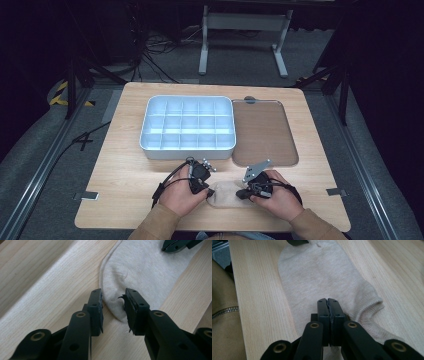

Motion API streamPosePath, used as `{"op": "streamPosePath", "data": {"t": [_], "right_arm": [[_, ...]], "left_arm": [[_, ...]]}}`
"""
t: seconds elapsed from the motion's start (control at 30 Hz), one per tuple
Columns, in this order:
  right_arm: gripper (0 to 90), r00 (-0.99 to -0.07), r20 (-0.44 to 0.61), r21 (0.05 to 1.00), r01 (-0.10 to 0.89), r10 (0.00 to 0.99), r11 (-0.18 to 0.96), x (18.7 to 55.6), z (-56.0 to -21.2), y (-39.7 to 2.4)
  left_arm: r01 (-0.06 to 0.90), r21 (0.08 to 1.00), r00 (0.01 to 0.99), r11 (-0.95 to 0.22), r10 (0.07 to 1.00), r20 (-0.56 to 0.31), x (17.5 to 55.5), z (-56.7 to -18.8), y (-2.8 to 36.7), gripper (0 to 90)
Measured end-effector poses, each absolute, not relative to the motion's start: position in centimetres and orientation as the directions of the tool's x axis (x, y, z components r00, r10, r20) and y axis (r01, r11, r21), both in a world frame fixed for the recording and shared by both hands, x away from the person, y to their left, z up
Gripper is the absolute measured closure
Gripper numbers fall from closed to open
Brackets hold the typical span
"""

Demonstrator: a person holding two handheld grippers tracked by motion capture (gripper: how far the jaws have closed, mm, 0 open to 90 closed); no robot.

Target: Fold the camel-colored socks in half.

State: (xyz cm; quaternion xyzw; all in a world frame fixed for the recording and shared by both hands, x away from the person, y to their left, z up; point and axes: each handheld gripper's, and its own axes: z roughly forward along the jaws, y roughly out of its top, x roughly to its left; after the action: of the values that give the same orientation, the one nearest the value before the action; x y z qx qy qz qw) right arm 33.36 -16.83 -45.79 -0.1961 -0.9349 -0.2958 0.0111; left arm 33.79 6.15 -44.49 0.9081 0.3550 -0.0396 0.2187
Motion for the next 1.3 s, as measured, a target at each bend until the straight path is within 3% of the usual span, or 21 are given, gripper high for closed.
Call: {"op": "streamPosePath", "data": {"t": [0.43, 0.7, 1.3], "right_arm": [[89.8, -0.923, 0.136, 0.548, 0.372, 0.359, 0.749, 33.3, -45.8, -16.8], [89.6, -0.922, 0.139, 0.55, 0.375, 0.361, 0.747, 33.4, -45.8, -16.8], [89.3, -0.926, 0.112, 0.582, 0.354, 0.359, 0.732, 33.1, -45.8, -16.5]], "left_arm": [[0.645, 0.36, 0.758, -0.674, 0.623, -0.191, 33.5, -44.8, 5.4, 70.4], [0.637, 0.345, 0.767, -0.689, 0.61, -0.199, 33.4, -44.7, 5.1, 84.3], [0.632, 0.383, 0.767, -0.673, 0.613, -0.188, 33.1, -42.5, 6.1, 85.9]]}}
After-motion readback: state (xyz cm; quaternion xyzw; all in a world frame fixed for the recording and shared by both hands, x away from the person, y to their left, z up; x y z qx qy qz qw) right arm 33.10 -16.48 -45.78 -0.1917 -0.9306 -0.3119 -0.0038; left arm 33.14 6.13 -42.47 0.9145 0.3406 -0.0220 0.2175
